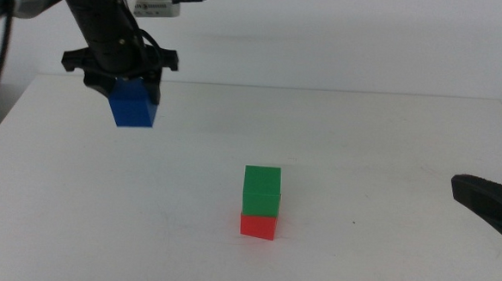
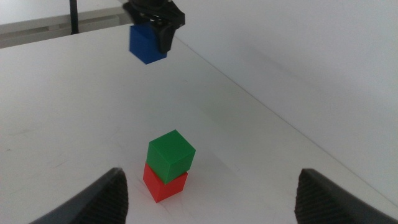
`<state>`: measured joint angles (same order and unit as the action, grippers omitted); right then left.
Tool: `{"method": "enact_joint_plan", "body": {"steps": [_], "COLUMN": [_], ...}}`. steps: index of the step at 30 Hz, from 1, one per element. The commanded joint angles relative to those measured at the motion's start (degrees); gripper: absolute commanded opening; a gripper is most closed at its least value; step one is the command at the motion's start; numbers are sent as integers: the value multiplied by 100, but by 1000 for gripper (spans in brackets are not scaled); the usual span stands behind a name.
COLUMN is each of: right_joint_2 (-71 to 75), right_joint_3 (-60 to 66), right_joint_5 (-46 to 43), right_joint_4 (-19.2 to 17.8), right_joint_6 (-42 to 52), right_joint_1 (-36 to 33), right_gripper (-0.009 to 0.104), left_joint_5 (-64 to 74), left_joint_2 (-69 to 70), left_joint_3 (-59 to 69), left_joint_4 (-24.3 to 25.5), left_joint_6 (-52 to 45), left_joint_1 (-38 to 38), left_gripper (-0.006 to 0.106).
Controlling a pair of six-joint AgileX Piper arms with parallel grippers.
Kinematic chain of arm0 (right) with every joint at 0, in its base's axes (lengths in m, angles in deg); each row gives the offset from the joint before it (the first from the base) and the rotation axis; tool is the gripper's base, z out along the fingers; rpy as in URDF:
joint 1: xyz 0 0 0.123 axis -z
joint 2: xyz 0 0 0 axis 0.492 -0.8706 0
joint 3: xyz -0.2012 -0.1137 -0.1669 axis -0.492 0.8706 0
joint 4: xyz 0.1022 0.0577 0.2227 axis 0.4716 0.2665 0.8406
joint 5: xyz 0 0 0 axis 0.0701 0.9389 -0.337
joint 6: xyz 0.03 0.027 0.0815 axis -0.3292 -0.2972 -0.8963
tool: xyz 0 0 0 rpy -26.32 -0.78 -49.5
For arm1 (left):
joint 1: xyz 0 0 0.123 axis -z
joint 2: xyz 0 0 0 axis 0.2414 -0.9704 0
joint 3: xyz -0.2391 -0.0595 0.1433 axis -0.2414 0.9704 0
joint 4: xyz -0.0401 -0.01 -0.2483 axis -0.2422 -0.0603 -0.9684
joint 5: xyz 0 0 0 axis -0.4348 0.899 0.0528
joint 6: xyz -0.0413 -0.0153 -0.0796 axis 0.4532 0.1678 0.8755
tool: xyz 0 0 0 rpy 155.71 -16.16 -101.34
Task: Stack red cubes first, then green, then blue cubes in a specific spot.
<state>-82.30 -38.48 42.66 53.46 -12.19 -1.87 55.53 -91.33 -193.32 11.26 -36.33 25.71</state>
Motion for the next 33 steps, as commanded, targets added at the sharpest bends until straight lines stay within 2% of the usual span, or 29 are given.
{"method": "enact_joint_plan", "body": {"steps": [1,5,10,20,26,33], "right_joint_2": [0,0,0,0,0,0], "right_joint_3": [-153,-153,-153,-153,-153,-153], "right_joint_5": [-391,-391,-391,-391,-391,-391], "right_joint_4": [35,35,35,35,35,35], "right_joint_6": [27,27,27,27,27,27], "right_joint_1": [54,54,54,54,54,54], "right_gripper": [75,75,75,75,75,75], "left_joint_5": [-273,-19,149,-244,-496,-608], "left_joint_2": [929,1415,1425,996,809,660], "left_joint_3": [418,721,653,641,641,641], "left_joint_4": [304,1005,1304,979,691,589], "left_joint_6": [754,1640,2294,2520,2514,2509], "left_joint_1": [343,1114,2003,2822,2877,2877], "left_gripper": [-2,-2,-2,-2,-2,-2]}}
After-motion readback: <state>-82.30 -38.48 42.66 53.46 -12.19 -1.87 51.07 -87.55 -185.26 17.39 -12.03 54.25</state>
